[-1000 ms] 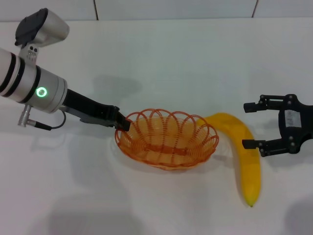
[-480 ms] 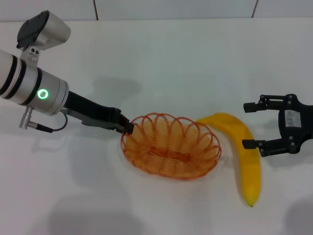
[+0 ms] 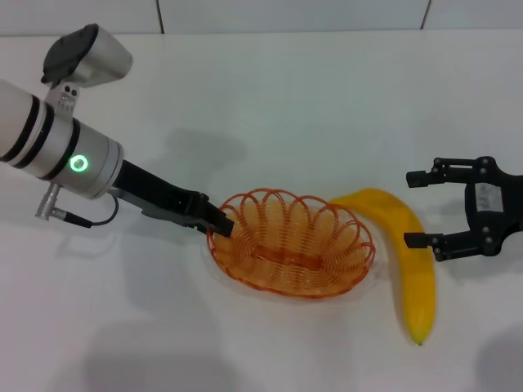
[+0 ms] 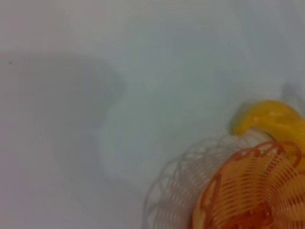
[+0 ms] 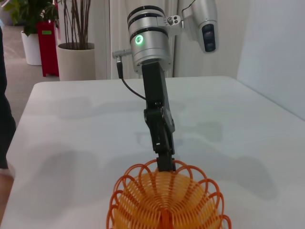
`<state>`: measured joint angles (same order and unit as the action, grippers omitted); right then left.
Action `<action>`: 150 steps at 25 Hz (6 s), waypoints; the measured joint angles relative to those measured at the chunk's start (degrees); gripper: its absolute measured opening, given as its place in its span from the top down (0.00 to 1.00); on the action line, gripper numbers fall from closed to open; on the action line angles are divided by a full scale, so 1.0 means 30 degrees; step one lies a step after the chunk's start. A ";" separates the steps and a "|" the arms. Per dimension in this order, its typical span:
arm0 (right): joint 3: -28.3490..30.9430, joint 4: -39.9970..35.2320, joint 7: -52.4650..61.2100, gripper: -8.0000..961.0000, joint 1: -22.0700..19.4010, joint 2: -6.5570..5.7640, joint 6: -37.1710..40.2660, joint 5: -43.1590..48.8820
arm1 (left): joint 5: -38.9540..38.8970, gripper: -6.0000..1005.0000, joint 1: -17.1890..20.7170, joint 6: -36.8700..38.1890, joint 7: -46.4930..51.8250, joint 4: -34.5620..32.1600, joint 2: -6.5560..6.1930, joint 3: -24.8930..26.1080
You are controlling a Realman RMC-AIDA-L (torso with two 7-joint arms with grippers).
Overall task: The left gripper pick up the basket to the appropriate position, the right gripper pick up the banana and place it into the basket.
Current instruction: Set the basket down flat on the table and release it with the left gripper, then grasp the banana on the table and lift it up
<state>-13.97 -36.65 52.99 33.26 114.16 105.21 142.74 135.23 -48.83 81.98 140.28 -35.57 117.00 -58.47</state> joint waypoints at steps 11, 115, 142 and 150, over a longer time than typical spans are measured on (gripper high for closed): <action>-0.0001 0.0000 0.0000 0.11 -0.0090 -0.0029 -0.0048 -0.0001 | -0.0920 0.67 -0.0051 0.0765 -0.0859 0.0023 -0.0005 -0.0178; -1.2335 -0.4688 1.4855 0.11 0.0375 0.0671 -0.6276 -0.0137 | -0.4385 0.13 0.7541 0.3013 -2.2768 -0.1528 -0.0185 0.5841; -1.1982 -0.5377 1.6608 0.11 0.0523 0.0493 -0.8071 0.1375 | -0.4341 0.13 0.7630 0.2993 -2.2713 -0.1532 -0.0185 0.6280; -1.2122 -0.5288 1.6983 0.11 0.0578 0.0502 -0.8006 0.2253 | -0.4382 0.13 0.7604 0.2993 -2.2705 -0.1532 -0.0184 0.6280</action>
<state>-50.34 -52.51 103.94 34.99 115.67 81.19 149.50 122.09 -26.01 90.96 72.17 -40.17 116.45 -39.63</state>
